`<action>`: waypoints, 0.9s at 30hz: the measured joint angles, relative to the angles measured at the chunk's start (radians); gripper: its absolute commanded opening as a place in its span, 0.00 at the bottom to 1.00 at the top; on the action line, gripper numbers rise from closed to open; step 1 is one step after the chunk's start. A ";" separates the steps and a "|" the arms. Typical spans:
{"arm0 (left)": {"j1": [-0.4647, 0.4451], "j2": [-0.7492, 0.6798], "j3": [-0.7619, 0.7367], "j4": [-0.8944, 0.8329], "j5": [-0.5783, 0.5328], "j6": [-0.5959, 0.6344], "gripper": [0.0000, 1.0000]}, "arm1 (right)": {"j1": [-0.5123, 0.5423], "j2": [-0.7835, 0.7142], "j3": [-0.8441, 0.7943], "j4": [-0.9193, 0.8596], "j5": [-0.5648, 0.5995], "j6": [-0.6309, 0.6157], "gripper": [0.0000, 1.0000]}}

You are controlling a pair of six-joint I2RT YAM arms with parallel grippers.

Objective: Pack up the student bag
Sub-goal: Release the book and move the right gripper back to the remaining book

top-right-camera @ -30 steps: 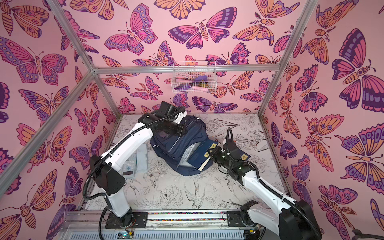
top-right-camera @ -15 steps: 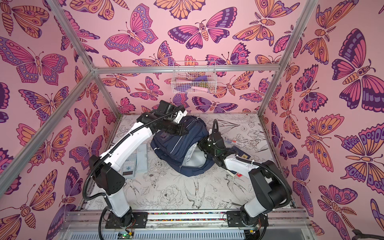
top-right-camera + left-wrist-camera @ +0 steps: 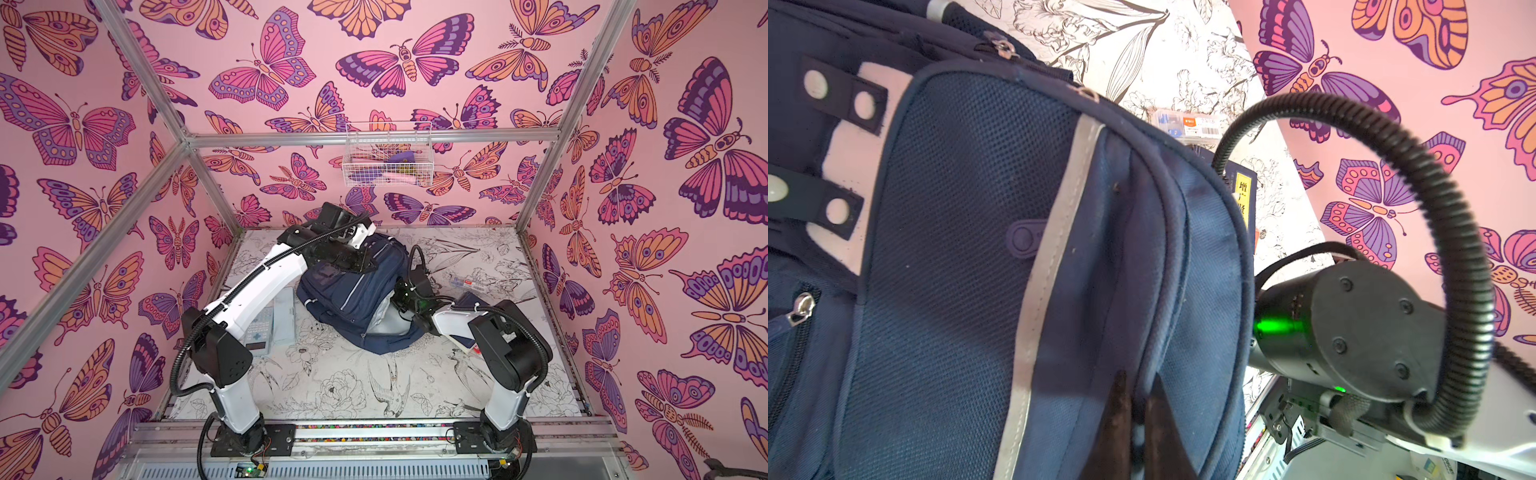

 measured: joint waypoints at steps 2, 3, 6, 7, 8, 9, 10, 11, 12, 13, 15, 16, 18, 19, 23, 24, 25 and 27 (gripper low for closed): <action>0.000 0.000 -0.021 0.006 0.000 0.006 0.00 | 0.000 -0.030 0.027 -0.138 0.006 -0.038 0.63; 0.000 0.000 -0.030 0.010 0.000 0.010 0.00 | 0.000 -0.045 0.039 -0.195 0.010 -0.054 0.64; 0.000 -0.005 -0.062 0.025 0.001 0.018 0.00 | -0.001 -0.135 0.062 -0.403 0.032 -0.132 0.67; 0.000 -0.008 -0.073 0.030 0.001 0.020 0.00 | -0.003 -0.177 0.064 -0.475 0.040 -0.162 0.68; 0.000 -0.012 -0.083 0.035 0.001 0.021 0.00 | -0.006 -0.217 0.066 -0.543 0.047 -0.189 0.68; 0.000 -0.016 -0.093 0.042 0.000 0.023 0.00 | -0.009 -0.252 0.069 -0.599 0.050 -0.212 0.67; 0.000 -0.019 -0.103 0.049 0.000 0.024 0.00 | -0.015 -0.290 0.073 -0.660 0.057 -0.237 0.66; 0.000 -0.021 -0.114 0.055 0.001 0.024 0.00 | -0.025 -0.330 0.078 -0.724 0.066 -0.263 0.66; -0.001 -0.022 -0.124 0.058 0.002 0.024 0.00 | -0.037 -0.363 0.083 -0.777 0.077 -0.283 0.65; -0.001 -0.022 -0.135 0.063 0.005 0.024 0.00 | -0.053 -0.402 0.087 -0.838 0.097 -0.305 0.65; -0.001 -0.022 -0.159 0.075 0.009 0.024 0.00 | -0.099 -0.486 0.089 -0.953 0.147 -0.344 0.65; -0.001 -0.023 -0.172 0.082 0.013 0.024 0.00 | -0.137 -0.534 0.089 -1.014 0.171 -0.361 0.65; -0.001 -0.023 -0.193 0.092 0.020 0.024 0.00 | -0.235 -0.606 0.089 -1.106 0.195 -0.390 0.65; -0.001 -0.023 -0.203 0.100 0.024 0.023 0.00 | -0.296 -0.631 0.089 -1.143 0.198 -0.406 0.66; -0.001 -0.024 -0.234 0.127 0.039 0.018 0.00 | -0.581 -0.651 0.054 -1.216 0.150 -0.480 0.69; -0.001 -0.024 -0.240 0.132 0.043 0.017 0.00 | -0.643 -0.633 0.035 -1.220 0.122 -0.497 0.69; -0.001 -0.024 -0.246 0.137 0.049 0.015 0.00 | -0.686 -0.614 0.020 -1.223 0.102 -0.514 0.69; -0.001 -0.024 -0.259 0.149 0.056 0.011 0.00 | -0.779 -0.557 -0.013 -1.222 0.055 -0.549 0.70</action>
